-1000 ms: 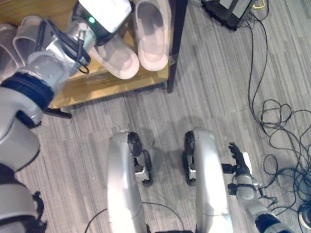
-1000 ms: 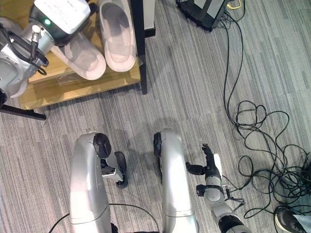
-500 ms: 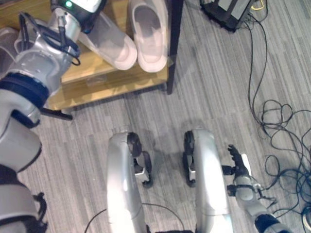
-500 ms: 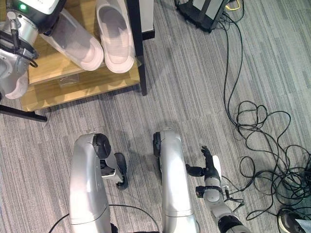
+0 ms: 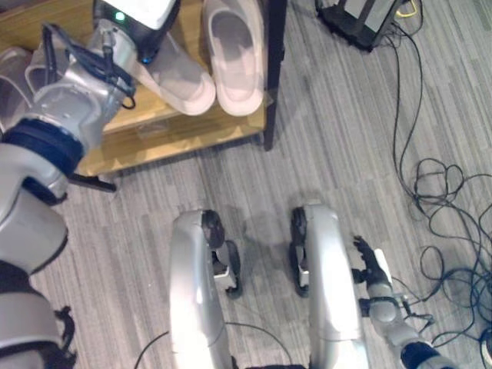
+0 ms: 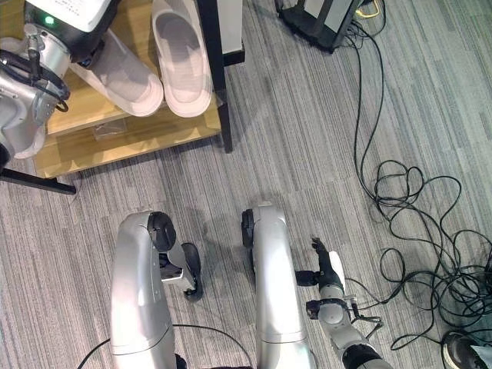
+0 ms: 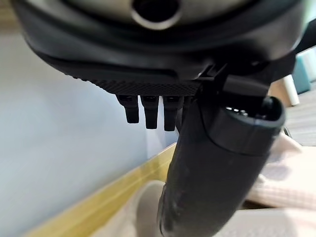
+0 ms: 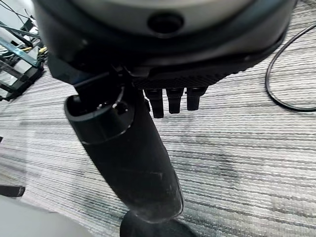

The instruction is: Arrange the slippers neatly on the shoe rack.

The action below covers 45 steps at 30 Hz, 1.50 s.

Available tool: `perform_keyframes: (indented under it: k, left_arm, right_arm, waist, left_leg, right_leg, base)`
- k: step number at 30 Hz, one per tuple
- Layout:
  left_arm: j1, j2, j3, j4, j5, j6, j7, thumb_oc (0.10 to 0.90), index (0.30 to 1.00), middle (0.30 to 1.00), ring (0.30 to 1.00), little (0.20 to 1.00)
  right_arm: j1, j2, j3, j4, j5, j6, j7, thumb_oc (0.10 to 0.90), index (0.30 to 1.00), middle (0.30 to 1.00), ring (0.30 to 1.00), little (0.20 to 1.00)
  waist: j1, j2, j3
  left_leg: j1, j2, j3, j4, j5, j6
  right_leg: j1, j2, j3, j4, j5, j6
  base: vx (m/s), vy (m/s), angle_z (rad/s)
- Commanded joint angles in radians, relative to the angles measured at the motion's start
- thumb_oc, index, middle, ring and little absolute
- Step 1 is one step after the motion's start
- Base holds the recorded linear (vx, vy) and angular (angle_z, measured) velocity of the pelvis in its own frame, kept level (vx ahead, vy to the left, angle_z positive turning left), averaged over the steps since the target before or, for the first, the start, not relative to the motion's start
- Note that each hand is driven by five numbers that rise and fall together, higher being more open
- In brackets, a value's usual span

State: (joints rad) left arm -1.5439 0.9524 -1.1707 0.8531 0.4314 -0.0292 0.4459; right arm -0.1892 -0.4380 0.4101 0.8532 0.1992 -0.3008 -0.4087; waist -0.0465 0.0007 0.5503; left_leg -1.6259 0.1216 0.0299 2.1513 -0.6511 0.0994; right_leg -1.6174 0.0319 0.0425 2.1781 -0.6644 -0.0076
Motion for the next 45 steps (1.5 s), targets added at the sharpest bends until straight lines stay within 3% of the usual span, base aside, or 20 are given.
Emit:
perform_keyframes:
  k: [1, 4, 9, 20, 25, 31, 38, 41, 45]
  left_arm:
    - [-0.108, 0.091, 0.138, -0.043, -0.171, 0.009, 0.034, 0.8, 0.9, 0.9, 0.9, 0.9]
    - [-0.039, 0.114, 0.24, -0.133, -0.278, -0.013, 0.042, 0.8, 0.9, 0.9, 0.9, 0.9]
    - [0.132, 0.105, 0.467, -0.201, -0.597, -0.073, 0.089, 0.8, 0.9, 0.9, 0.9, 0.9]
    - [0.104, 0.004, 0.527, 0.05, -0.99, -0.057, -0.008, 0.8, 0.9, 0.9, 0.9, 0.9]
    - [0.138, -0.008, 0.532, -0.02, -1.211, -0.083, -0.091, 0.8, 0.9, 0.9, 0.9, 0.9]
    - [0.225, -0.026, 0.528, -0.133, -1.462, -0.05, -0.155, 0.8, 0.9, 0.9, 0.9, 0.9]
    - [0.227, -0.083, 0.51, -0.15, -1.51, -0.034, -0.121, 0.8, 0.9, 0.9, 0.9, 0.9]
    - [0.184, -0.209, 0.561, -0.047, -1.495, -0.052, -0.057, 0.8, 0.9, 0.9, 0.9, 0.9]
    - [0.167, -0.26, 0.59, 0.017, -1.504, -0.045, -0.045, 0.8, 0.9, 0.9, 0.9, 0.9]
  right_arm:
    - [0.016, 0.0, -0.061, -0.079, 0.034, -0.018, 0.001, 0.8, 0.9, 0.9, 0.9, 0.9]
    - [0.012, 0.014, -0.061, -0.086, 0.033, 0.002, 0.003, 0.8, 0.9, 0.9, 0.9, 0.9]
    - [-0.012, 0.031, -0.056, -0.099, 0.027, 0.048, -0.001, 0.8, 0.9, 0.9, 0.9, 0.9]
    - [-0.06, 0.016, -0.031, -0.114, 0.02, 0.112, -0.013, 0.8, 0.9, 0.9, 0.9, 0.9]
    - [-0.069, 0.021, -0.018, -0.127, 0.008, 0.137, -0.015, 0.8, 0.9, 0.9, 0.9, 0.9]
    - [-0.069, 0.023, 0.006, -0.159, -0.013, 0.18, -0.011, 0.8, 0.9, 0.9, 0.9, 0.9]
    - [-0.095, 0.031, 0.049, -0.162, -0.021, 0.217, -0.01, 0.8, 0.9, 0.9, 0.9, 0.9]
    - [-0.133, 0.044, 0.085, -0.116, -0.009, 0.217, -0.022, 0.8, 0.9, 0.9, 0.9, 0.9]
    - [-0.139, 0.048, 0.096, -0.103, -0.003, 0.214, -0.023, 0.8, 0.9, 0.9, 0.9, 0.9]
  waist:
    - [0.028, -0.003, -0.03]
    - [0.039, 0.005, -0.03]
    - [0.056, 0.018, -0.03]
    - [0.062, 0.014, -0.03]
    - [0.066, 0.018, -0.03]
    - [0.065, 0.023, -0.03]
    - [0.061, 0.02, -0.03]
    - [0.055, 0.008, -0.03]
    - [0.047, 0.001, -0.03]
  left_leg:
    - [0.056, -0.095, -0.17, -0.002, -0.127, 0.019]
    - [0.056, -0.102, -0.168, -0.007, -0.126, 0.02]
    - [0.056, -0.109, -0.176, -0.016, -0.12, 0.018]
    - [0.056, -0.117, -0.186, -0.025, -0.107, 0.012]
    - [0.056, -0.118, -0.19, -0.02, -0.108, 0.012]
    - [0.056, -0.118, -0.192, -0.018, -0.112, 0.009]
    - [0.056, -0.121, -0.195, -0.014, -0.11, 0.006]
    - [0.056, -0.125, -0.197, -0.014, -0.108, 0.003]
    - [0.056, -0.126, -0.195, -0.012, -0.107, 0.001]
  right_leg:
    - [0.047, -0.037, 0.118, 0.011, -0.005, -0.052]
    - [0.047, -0.039, 0.117, 0.011, -0.01, -0.056]
    - [0.047, -0.037, 0.123, 0.019, -0.012, -0.065]
    - [0.047, -0.045, 0.13, 0.031, -0.015, -0.072]
    - [0.047, -0.043, 0.134, 0.038, -0.014, -0.072]
    - [0.047, -0.041, 0.145, 0.041, -0.011, -0.074]
    - [0.047, -0.041, 0.147, 0.049, -0.012, -0.076]
    - [0.047, -0.043, 0.144, 0.051, -0.014, -0.078]
    - [0.047, -0.042, 0.146, 0.054, -0.014, -0.077]
  base:
    - [0.0, 0.0, 0.0]
    - [0.0, 0.0, 0.0]
    - [0.0, -0.023, 0.01]
    - [0.01, -0.023, 0.02]
    - [0.0, -0.003, 0.01]
    - [0.0, 0.0, 0.0]
    - [0.0, 0.0, 0.0]
    - [0.0, 0.0, 0.0]
    - [0.0, 0.0, 0.0]
